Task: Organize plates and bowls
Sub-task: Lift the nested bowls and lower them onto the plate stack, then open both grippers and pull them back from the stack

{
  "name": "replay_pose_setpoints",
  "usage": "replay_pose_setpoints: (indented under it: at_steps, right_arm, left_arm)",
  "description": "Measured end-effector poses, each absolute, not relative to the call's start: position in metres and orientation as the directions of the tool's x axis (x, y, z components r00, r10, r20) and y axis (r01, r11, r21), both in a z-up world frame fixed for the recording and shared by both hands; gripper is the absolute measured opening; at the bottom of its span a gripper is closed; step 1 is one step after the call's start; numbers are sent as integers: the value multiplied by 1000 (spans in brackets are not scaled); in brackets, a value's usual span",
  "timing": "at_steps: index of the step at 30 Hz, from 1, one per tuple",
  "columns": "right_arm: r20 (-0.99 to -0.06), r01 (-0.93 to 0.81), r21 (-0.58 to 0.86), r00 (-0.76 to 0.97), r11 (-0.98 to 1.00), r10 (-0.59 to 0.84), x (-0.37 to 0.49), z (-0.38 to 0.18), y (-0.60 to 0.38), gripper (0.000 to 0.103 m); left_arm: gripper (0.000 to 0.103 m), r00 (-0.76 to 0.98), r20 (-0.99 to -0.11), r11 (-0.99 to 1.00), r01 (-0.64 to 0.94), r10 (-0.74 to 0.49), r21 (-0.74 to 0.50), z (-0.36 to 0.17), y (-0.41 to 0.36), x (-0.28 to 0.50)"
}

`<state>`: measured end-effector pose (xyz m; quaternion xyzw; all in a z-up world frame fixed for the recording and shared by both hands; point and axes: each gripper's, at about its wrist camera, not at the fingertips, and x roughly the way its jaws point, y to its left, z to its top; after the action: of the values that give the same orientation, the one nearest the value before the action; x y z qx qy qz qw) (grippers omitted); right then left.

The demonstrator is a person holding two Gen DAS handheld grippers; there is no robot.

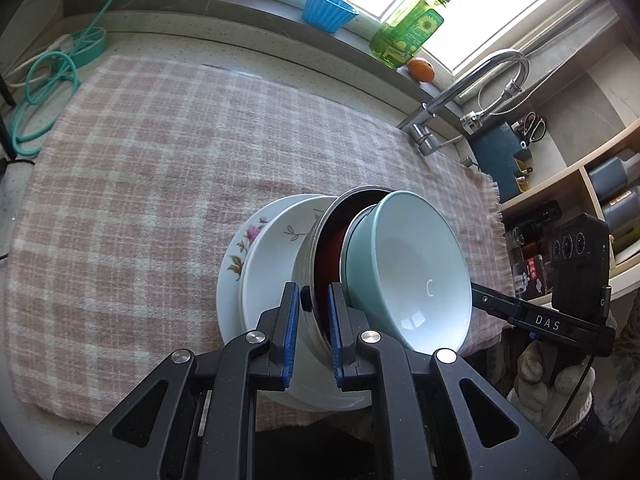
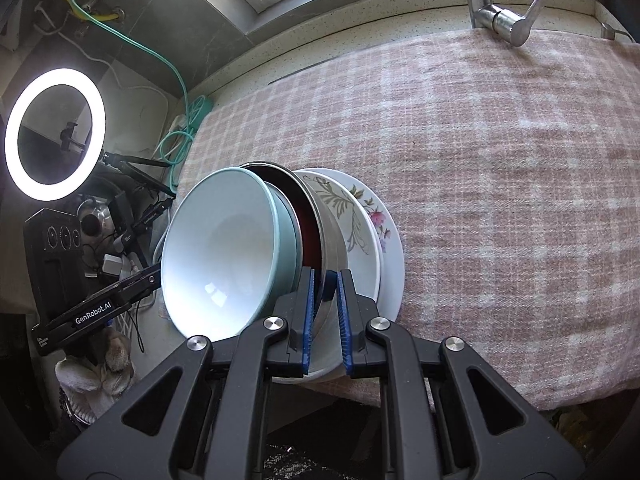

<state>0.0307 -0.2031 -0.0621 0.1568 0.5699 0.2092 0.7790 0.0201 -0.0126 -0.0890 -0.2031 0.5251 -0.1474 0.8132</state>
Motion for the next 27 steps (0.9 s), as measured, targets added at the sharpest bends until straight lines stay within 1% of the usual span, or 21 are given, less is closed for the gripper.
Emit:
replay_pose_setpoints:
  at_steps: [5,11,12,13,15,17,19,22,23,25,27]
  right_arm:
    - [-828,-165,468,263,868,496,32,-61,-199,13]
    - [-826,-177,470,258,865,502,32,-61,-199,14]
    - [-824,-177,472,259,864,503,32,-61,-199,14]
    - [-824,-176,471,262,865,502,31,-61,-199,14]
    - [-823,-184,465,269,866,500,30,-59,-199,14]
    - [-823,-194,454,281,870,493,29,-55,-200,14]
    - [-823,-204,442,295,874,485,28,-51,-201,15]
    - [-820,-216,428,315,877,478,27,-44,-203,19]
    - [-819,-220,424,322,878,476,26,-42,-204,19]
    - [-816,-227,417,334,880,472,25,-38,-205,20]
    - [-813,-233,408,347,883,468,24,-34,-206,20]
  left_arm:
    - [11,421,-802,890,29,-424,-456,-85,-12,19]
    - [11,424,-803,890,16,-419,-456,-86,-9,17]
    - [16,426,-804,892,13,-415,-452,-86,-9,17]
    - [17,428,-803,891,13,-415,-454,-85,-9,16]
    - [18,430,-802,891,12,-414,-453,-84,-8,15]
    - [21,441,-803,896,7,-401,-443,-82,-6,14]
    - [28,453,-802,900,1,-389,-436,-79,-4,13]
    - [29,469,-801,905,-8,-373,-426,-74,-3,11]
    - [30,474,-800,907,-7,-368,-421,-72,-4,10]
    - [35,483,-801,915,4,-355,-403,-67,-7,7]
    - [36,502,-799,928,15,-329,-373,-61,-12,3]
